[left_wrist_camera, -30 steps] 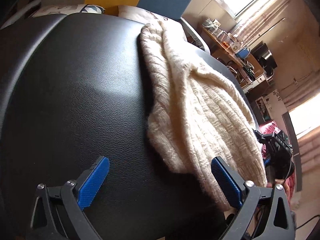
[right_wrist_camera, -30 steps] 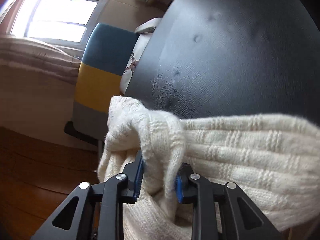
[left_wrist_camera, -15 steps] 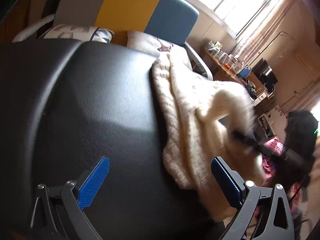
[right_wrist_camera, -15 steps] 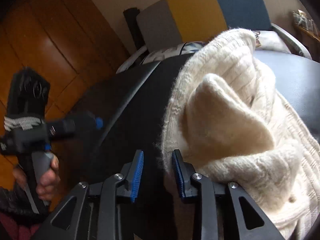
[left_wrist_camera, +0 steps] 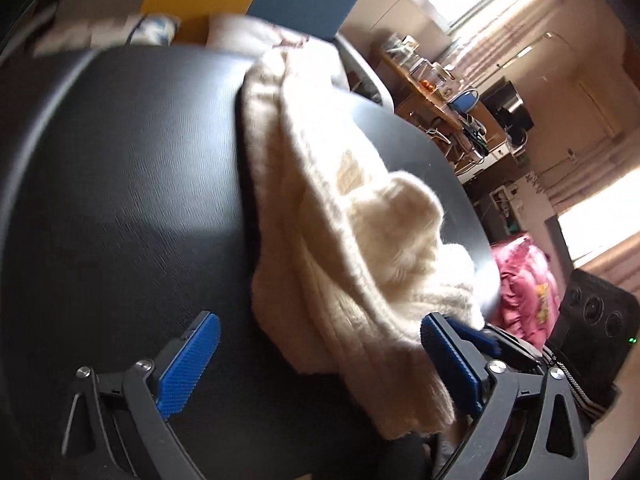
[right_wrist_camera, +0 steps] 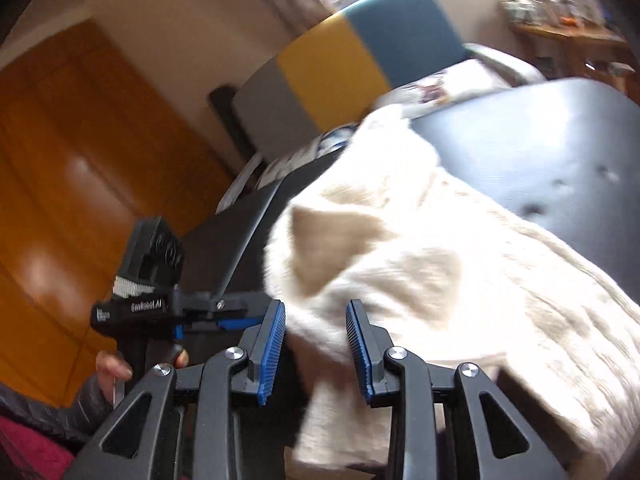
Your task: Fold clothes
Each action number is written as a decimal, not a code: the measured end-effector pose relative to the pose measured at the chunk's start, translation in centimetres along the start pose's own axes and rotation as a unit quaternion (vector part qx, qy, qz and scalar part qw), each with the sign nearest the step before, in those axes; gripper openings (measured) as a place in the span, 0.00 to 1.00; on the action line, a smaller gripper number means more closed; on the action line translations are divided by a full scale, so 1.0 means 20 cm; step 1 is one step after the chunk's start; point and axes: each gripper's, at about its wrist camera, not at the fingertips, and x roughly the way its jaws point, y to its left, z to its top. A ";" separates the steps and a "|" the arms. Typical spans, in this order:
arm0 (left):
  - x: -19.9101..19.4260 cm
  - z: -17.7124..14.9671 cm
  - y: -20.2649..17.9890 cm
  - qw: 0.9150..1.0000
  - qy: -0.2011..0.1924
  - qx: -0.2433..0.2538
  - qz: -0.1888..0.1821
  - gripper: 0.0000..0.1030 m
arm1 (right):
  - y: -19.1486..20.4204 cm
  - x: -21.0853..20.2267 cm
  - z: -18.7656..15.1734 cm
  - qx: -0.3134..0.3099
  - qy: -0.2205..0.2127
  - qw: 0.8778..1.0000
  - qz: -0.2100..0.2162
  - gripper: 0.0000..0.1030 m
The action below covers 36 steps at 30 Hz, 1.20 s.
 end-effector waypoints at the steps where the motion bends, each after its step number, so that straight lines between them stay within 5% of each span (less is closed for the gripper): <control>1: 0.02 0.00 0.00 1.000 0.006 -0.011 -0.008 0.88 | -0.05 -0.04 0.00 0.020 -0.013 1.000 -0.007 0.31; 5: 0.08 -0.01 -0.02 0.997 0.029 -0.053 -0.041 0.67 | -0.21 -0.09 0.00 0.080 -0.034 0.995 -0.038 0.35; 13: 0.19 -0.01 -0.06 0.984 0.070 -0.133 -0.101 0.69 | -0.34 -0.11 -0.05 0.109 -0.031 0.992 -0.057 0.35; 20: 0.15 -0.03 -0.12 0.979 0.053 -0.164 -0.105 0.61 | -0.41 0.02 0.01 0.114 -0.020 0.991 -0.065 0.36; 26: -0.04 -0.10 -0.12 0.981 -0.009 -0.166 -0.100 0.61 | -0.50 0.01 -0.04 0.164 -0.022 0.985 -0.051 0.39; 32: 0.17 -0.10 -0.19 0.979 0.056 -0.164 -0.108 0.60 | -0.50 -0.05 -0.03 0.156 -0.034 0.985 -0.064 0.39; 35: 0.28 -0.12 -0.21 0.978 0.076 -0.163 -0.106 0.40 | -0.51 -0.05 -0.04 0.159 -0.027 0.984 -0.071 0.39; 36: 0.28 -0.12 -0.21 0.978 0.073 -0.163 -0.111 0.22 | -0.51 -0.05 -0.04 0.160 -0.027 0.984 -0.070 0.39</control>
